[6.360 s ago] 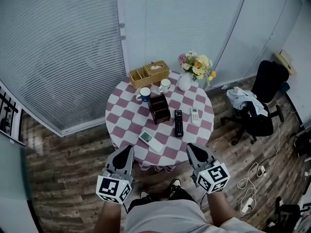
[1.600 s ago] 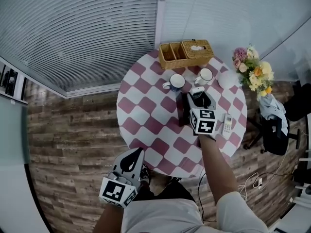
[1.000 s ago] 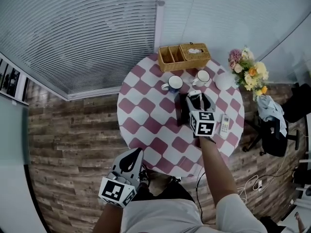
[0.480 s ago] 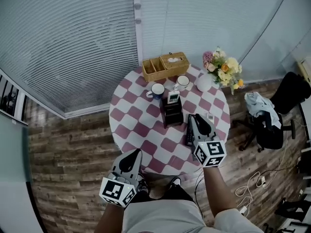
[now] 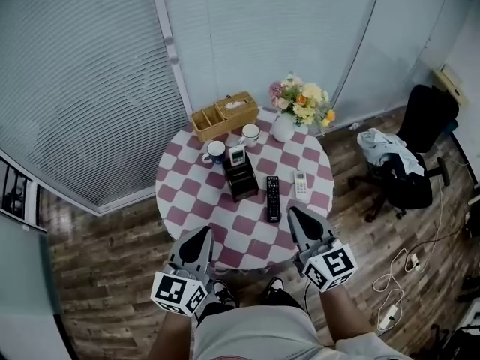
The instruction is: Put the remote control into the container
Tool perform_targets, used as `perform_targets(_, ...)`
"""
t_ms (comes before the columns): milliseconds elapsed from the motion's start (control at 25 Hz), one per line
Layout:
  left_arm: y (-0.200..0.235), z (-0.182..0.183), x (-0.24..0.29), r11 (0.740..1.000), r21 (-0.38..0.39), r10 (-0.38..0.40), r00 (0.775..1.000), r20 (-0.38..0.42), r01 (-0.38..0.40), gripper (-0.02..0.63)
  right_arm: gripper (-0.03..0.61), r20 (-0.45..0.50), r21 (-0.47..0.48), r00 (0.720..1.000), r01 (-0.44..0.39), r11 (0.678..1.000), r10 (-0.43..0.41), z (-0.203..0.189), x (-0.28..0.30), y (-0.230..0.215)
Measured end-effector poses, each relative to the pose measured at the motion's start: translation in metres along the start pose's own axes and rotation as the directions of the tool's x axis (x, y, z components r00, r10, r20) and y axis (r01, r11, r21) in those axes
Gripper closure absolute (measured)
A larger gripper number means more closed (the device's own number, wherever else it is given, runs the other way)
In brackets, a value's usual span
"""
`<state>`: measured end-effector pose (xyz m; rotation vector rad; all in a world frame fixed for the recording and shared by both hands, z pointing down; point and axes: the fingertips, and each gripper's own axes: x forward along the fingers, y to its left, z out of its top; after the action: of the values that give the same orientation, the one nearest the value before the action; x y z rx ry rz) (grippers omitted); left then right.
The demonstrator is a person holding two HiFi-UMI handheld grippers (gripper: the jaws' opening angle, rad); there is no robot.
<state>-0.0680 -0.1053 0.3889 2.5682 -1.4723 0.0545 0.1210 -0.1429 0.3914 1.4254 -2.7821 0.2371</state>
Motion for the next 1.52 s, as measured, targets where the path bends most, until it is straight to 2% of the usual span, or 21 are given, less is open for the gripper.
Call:
perform_targets(160, -0.013, 0.014, 0.006, 0.999, 0.039, -0.039, 0.999, 0.020, 0.038, 0.606, 0.568, 0.006, -0.012, 1.000, 0.022, 1.000, -0.022, -0.002, -0.019, 0.001)
perform_targets(560, -0.029, 0.013, 0.005, 0.997, 0.061, -0.056, 0.998, 0.017, 0.055, 0.606, 0.568, -0.023, -0.028, 0.999, 0.041, 0.999, -0.042, -0.004, -0.027, 0.001)
perform_targets(880, -0.024, 0.011, 0.003, 0.998, 0.050, -0.047, 0.999, 0.019, 0.046, 0.605, 0.568, -0.067, -0.035, 0.996, 0.051, 0.998, -0.054, -0.014, -0.021, -0.001)
perform_targets(1120, -0.027, 0.006, 0.007, 0.998, 0.041, -0.057, 0.998, 0.009, 0.056, 0.606, 0.566, -0.118, -0.026, 0.989, 0.090, 0.996, -0.092, -0.025, -0.017, -0.015)
perform_targets(1280, -0.026, 0.001, 0.014, 0.997, 0.030, -0.065, 0.998, -0.001, 0.065, 0.605, 0.566, -0.204, -0.002, 0.970, 0.134, 0.991, -0.131, -0.044, -0.007, -0.035)
perform_targets(1520, -0.012, -0.011, 0.025, 1.000, -0.002, -0.028, 0.999, -0.028, 0.028, 0.606, 0.546, -0.361, -0.022, 0.913, 0.192, 0.981, -0.187, -0.087, 0.025, -0.065)
